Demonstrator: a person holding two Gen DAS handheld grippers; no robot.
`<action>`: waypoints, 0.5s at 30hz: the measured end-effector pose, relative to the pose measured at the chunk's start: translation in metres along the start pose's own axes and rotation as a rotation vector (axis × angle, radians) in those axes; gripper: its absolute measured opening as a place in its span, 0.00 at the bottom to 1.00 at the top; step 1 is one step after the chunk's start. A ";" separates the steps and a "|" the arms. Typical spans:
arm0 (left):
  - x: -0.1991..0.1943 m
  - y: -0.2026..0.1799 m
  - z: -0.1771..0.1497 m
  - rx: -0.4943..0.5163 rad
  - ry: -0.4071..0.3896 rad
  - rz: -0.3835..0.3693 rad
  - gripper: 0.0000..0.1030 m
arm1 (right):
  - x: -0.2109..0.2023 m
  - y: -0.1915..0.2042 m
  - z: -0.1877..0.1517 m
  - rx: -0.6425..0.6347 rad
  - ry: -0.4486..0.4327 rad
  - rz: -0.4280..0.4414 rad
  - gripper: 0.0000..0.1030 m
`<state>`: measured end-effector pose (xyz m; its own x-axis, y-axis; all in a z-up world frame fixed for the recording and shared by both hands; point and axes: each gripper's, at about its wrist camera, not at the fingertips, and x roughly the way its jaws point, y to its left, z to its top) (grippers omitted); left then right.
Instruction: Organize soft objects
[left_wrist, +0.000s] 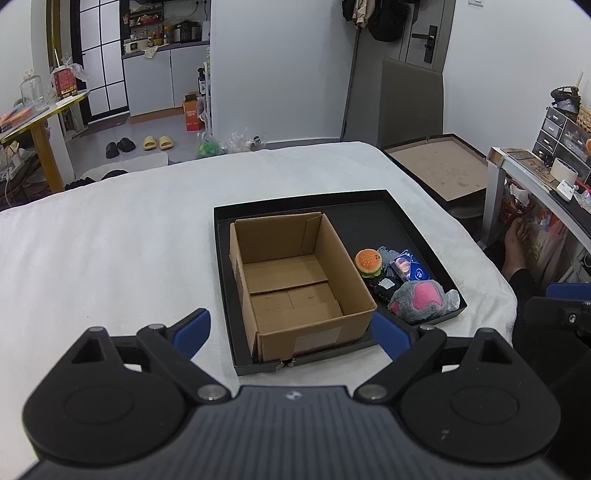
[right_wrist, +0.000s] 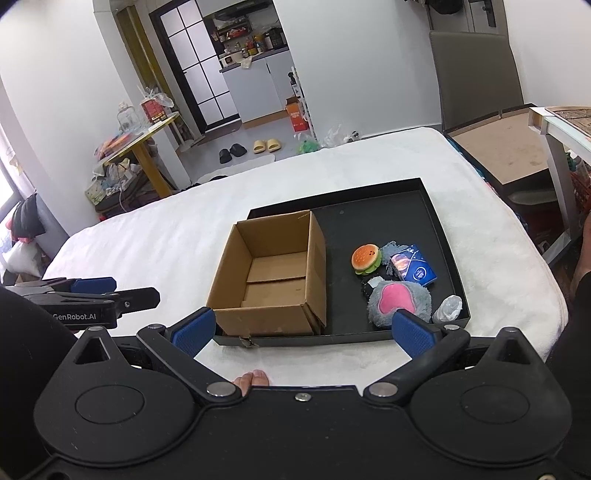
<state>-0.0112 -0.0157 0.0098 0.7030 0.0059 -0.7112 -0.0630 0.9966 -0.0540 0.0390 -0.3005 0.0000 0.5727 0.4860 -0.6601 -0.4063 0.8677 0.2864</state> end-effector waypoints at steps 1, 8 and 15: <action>0.000 0.000 0.000 -0.001 0.000 0.000 0.91 | 0.000 0.000 0.000 0.000 0.000 0.001 1.00; 0.000 0.000 0.002 -0.004 0.002 -0.007 0.91 | -0.001 -0.001 0.001 -0.002 -0.002 -0.003 1.00; 0.000 0.002 0.002 -0.011 0.003 -0.009 0.91 | -0.001 0.002 0.001 -0.017 -0.002 -0.009 1.00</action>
<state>-0.0098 -0.0137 0.0114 0.7015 -0.0035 -0.7127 -0.0640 0.9956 -0.0679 0.0389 -0.2993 0.0018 0.5779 0.4788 -0.6608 -0.4132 0.8700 0.2690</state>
